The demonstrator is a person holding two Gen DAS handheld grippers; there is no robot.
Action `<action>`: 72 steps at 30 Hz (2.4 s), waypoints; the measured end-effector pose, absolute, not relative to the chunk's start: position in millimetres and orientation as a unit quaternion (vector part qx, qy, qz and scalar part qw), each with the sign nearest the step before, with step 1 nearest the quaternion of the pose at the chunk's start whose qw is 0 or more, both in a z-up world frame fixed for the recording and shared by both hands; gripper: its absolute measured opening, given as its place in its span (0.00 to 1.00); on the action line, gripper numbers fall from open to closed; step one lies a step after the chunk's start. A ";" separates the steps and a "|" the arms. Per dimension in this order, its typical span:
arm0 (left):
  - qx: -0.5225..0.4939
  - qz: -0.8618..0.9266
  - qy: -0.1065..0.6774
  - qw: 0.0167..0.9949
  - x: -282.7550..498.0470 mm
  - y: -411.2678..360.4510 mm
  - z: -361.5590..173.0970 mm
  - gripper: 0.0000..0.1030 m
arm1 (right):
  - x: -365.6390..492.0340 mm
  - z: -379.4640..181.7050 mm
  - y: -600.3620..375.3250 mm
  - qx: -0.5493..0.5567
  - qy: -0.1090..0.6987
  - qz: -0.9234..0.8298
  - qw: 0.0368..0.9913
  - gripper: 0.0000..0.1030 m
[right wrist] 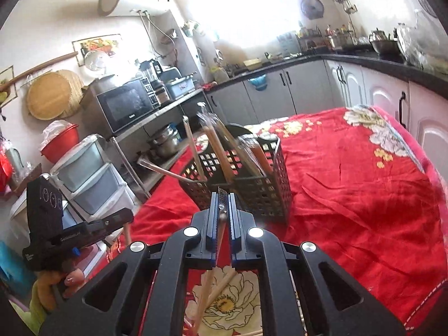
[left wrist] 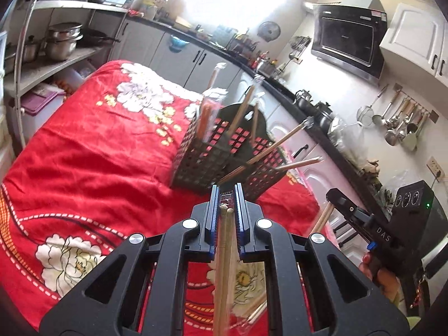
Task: Organize utensils
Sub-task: 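Carry both tools' chopstick packs up over the black mesh basket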
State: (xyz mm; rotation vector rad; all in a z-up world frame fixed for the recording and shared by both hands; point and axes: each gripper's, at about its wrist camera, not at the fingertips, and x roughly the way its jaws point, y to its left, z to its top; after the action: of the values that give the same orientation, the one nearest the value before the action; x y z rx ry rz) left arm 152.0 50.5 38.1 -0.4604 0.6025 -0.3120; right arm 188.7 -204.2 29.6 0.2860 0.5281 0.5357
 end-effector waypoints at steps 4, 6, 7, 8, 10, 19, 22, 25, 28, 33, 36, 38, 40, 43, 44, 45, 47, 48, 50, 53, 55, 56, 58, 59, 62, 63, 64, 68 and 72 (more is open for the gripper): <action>-0.217 -0.160 0.283 0.921 152.1 44.4 49.5 0.06 | 183.6 39.7 -203.5 0.136 0.241 0.267 0.923 0.06; -0.213 -0.165 0.278 0.922 152.1 41.1 55.2 0.06 | 181.7 43.7 -204.1 0.138 0.236 0.271 0.923 0.06; -0.211 -0.166 0.277 0.923 152.8 39.8 57.4 0.06 | 180.9 46.3 -204.0 0.138 0.233 0.273 0.923 0.06; -0.211 -0.168 0.276 0.923 152.8 39.0 58.7 0.06 | 179.9 48.5 -203.8 0.137 0.230 0.274 0.924 0.06; -0.209 -0.172 0.273 0.923 153.6 36.6 62.3 0.06 | 179.1 52.6 -204.3 0.137 0.224 0.277 0.924 0.06; -0.196 -0.189 0.263 0.926 157.7 24.6 75.9 0.05 | 175.9 63.3 -204.0 0.140 0.212 0.285 0.924 0.06; -0.191 -0.194 0.258 0.927 159.7 21.2 81.2 0.05 | 175.8 66.2 -205.4 0.140 0.208 0.286 0.925 0.06; -0.189 -0.201 0.254 0.927 161.2 20.0 86.8 0.04 | 175.7 70.3 -205.9 0.138 0.204 0.287 0.926 0.06; -0.183 -0.204 0.248 0.929 162.8 18.2 92.6 0.03 | 175.4 74.7 -205.9 0.136 0.199 0.287 0.927 0.06; -0.175 -0.209 0.238 0.932 165.0 15.3 104.4 0.03 | 177.2 81.0 -205.4 0.132 0.193 0.289 0.928 0.06; -0.170 -0.213 0.233 0.933 167.0 13.7 111.2 0.03 | 178.3 84.9 -205.7 0.132 0.188 0.291 0.929 0.06; -0.167 -0.216 0.229 0.934 167.3 12.5 116.0 0.03 | 179.3 88.4 -205.3 0.130 0.185 0.292 0.929 0.06; -0.164 -0.219 0.224 0.935 167.7 11.8 121.7 0.03 | 179.6 93.3 -205.0 0.128 0.179 0.294 0.930 0.06; -0.158 -0.223 0.215 0.937 168.9 9.2 131.1 0.03 | 180.2 100.3 -203.9 0.125 0.171 0.296 0.931 0.06; -0.157 -0.225 0.212 0.938 169.6 8.4 133.6 0.03 | 180.7 103.1 -203.7 0.125 0.169 0.297 0.932 0.06; -0.157 -0.226 0.211 0.938 169.8 7.9 135.4 0.03 | 181.2 106.5 -203.2 0.124 0.165 0.298 0.932 0.06; -0.153 -0.228 0.205 0.939 171.7 6.1 140.9 0.03 | 182.2 112.1 -202.8 0.122 0.159 0.300 0.933 0.06; -0.153 -0.229 0.203 0.940 172.5 5.7 142.3 0.03 | 182.6 114.8 -202.2 0.122 0.156 0.300 0.933 0.06; -0.149 -0.231 0.196 0.941 174.6 4.1 149.5 0.03 | 183.4 122.1 -200.7 0.119 0.149 0.303 0.934 0.06; -0.145 -0.231 0.183 0.945 175.6 4.3 159.9 0.03 | 183.8 131.3 -199.0 0.117 0.140 0.306 0.934 0.06; -0.143 -0.230 0.175 0.947 176.8 3.7 167.5 0.03 | 185.3 137.9 -197.9 0.116 0.133 0.308 0.935 0.06; -0.143 -0.230 0.172 0.947 177.3 3.8 170.0 0.03 | 185.9 141.0 -197.0 0.115 0.130 0.309 0.935 0.06; -0.141 -0.230 0.165 0.949 178.5 3.8 176.3 0.03 | 187.8 147.8 -195.7 0.114 0.123 0.310 0.936 0.06; -0.140 -0.230 0.162 0.949 178.8 4.1 178.6 0.03 | 188.8 150.4 -195.8 0.114 0.121 0.310 0.936 0.06; -0.137 -0.230 0.153 0.951 180.2 4.3 186.8 0.03 | 193.6 159.1 -195.8 0.115 0.115 0.313 0.936 0.06; -0.135 -0.230 0.150 0.952 180.8 4.2 189.4 0.03 | 195.3 162.1 -195.9 0.115 0.113 0.313 0.936 0.06; -0.133 -0.228 0.145 0.954 181.6 3.8 192.7 0.03 | 196.2 164.2 -195.8 0.114 0.111 0.312 0.937 0.06; -0.125 -0.223 0.133 0.958 185.2 2.4 201.5 0.03 | 202.3 175.5 -196.7 0.114 0.101 0.310 0.938 0.06; -0.121 -0.216 0.126 0.961 192.3 1.0 207.8 0.03 | 212.9 186.7 -197.0 0.109 0.097 0.305 0.941 0.06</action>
State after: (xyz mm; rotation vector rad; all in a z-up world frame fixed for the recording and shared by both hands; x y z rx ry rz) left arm 192.3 1.0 207.8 -0.2446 0.2547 -0.4380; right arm 212.9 -197.0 186.7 0.2228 0.1982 0.6220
